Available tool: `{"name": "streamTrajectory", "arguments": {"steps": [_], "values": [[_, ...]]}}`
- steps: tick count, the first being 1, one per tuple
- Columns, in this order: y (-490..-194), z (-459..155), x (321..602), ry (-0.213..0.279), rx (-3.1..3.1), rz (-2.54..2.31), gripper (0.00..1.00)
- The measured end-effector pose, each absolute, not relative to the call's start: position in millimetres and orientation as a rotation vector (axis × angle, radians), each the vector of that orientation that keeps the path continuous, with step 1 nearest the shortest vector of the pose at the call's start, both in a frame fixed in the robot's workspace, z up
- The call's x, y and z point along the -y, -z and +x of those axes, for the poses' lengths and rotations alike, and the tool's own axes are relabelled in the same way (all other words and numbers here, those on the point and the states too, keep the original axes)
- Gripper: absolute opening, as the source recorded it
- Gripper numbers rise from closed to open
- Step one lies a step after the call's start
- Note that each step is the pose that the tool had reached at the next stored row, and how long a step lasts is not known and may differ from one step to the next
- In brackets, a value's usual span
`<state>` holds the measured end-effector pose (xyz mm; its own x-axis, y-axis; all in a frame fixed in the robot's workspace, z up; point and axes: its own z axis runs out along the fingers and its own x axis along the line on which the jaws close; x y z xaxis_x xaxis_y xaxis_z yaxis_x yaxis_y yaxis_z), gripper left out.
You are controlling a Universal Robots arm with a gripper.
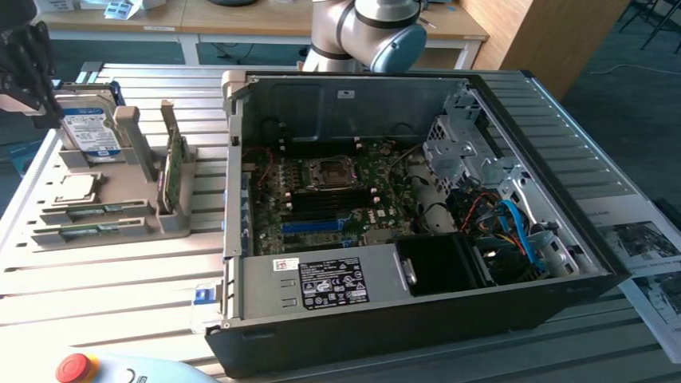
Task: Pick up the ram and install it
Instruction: 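Pick up the ram and move it above insertion slot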
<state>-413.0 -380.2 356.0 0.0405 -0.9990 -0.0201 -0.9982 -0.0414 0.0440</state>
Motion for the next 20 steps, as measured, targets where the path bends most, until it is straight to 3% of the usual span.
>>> {"name": "streamTrajectory", "arguments": {"steps": [20], "values": [[-355.0,-413.0,392.0,0.070,2.163,2.253,0.24]]}}
